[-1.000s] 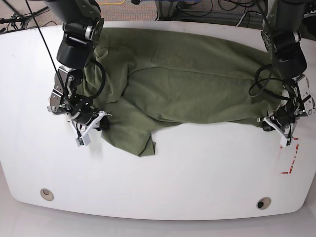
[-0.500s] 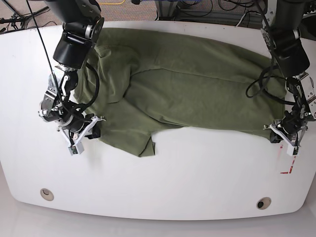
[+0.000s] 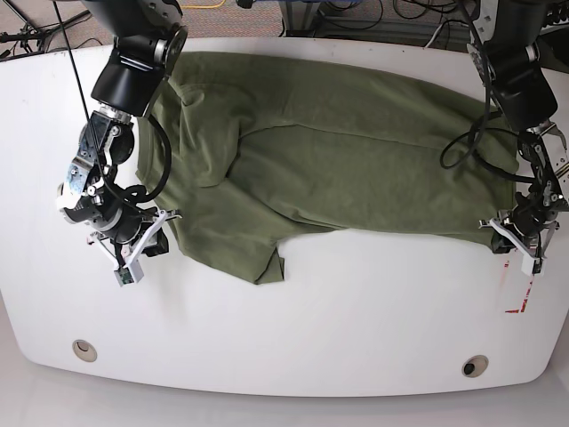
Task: Fold the T-shirt properly
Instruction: 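Hold the shirt with both grippers and pull the right gripper outward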
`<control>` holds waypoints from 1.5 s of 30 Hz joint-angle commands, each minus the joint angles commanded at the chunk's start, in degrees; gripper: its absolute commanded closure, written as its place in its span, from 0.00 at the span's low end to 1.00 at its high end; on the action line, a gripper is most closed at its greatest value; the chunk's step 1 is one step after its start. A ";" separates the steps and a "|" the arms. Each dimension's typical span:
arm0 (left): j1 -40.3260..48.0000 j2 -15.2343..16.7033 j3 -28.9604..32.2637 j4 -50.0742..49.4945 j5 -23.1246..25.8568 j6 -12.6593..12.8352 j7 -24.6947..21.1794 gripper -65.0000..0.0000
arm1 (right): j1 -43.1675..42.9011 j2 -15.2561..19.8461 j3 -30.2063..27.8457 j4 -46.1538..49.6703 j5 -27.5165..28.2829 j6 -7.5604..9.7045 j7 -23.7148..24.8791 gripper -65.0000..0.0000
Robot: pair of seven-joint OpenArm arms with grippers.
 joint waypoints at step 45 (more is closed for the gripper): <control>0.88 0.00 0.00 0.09 0.00 0.00 0.00 1.00 | 6.24 1.93 -4.22 -25.05 0.44 0.00 15.65 1.00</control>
